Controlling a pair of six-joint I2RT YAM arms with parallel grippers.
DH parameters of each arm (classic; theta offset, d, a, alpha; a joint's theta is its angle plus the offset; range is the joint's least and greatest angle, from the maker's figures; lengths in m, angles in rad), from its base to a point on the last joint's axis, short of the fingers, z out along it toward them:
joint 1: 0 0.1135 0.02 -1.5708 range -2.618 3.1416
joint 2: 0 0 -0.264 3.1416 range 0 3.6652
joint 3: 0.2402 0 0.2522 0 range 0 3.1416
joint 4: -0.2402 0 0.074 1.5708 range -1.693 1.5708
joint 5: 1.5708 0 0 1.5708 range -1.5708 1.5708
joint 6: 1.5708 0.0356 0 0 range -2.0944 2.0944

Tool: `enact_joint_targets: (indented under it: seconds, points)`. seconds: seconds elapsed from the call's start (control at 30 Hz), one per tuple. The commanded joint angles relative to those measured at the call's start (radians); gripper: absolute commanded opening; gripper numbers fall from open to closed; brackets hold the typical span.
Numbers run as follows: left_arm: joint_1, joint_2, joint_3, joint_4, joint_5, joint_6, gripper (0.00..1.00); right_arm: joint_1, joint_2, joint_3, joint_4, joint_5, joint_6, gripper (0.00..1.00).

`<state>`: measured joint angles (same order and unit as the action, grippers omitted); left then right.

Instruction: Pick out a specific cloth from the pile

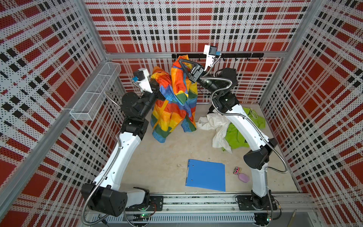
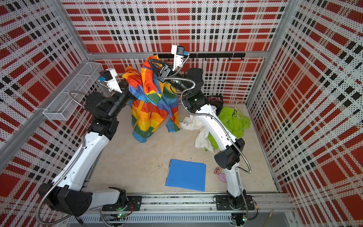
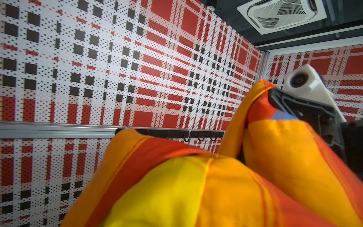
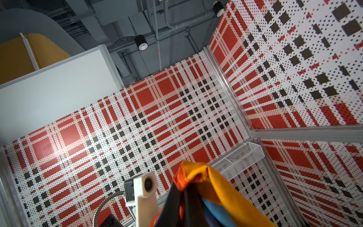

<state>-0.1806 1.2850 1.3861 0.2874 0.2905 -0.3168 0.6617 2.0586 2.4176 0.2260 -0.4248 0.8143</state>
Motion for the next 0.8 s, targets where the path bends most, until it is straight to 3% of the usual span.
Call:
enact_joint_targets:
  seconds: [0.0,0.43,0.6,0.77]
  points:
    - [0.041,-0.075,-0.008,0.062,0.038,-0.021,0.0,0.018,0.002,0.048,0.055,-0.018,0.018,0.07]
    - [0.122,-0.167,-0.057,0.091,0.049,-0.064,0.0,0.065,-0.029,-0.019,0.088,-0.039,0.012,0.06]
    - [0.119,-0.128,-0.05,0.1,0.086,-0.076,0.0,0.065,-0.08,-0.113,0.057,0.015,-0.036,0.06]
    - [0.102,-0.048,-0.078,0.195,0.197,-0.138,0.0,0.057,-0.152,-0.258,-0.001,0.135,-0.099,0.06]
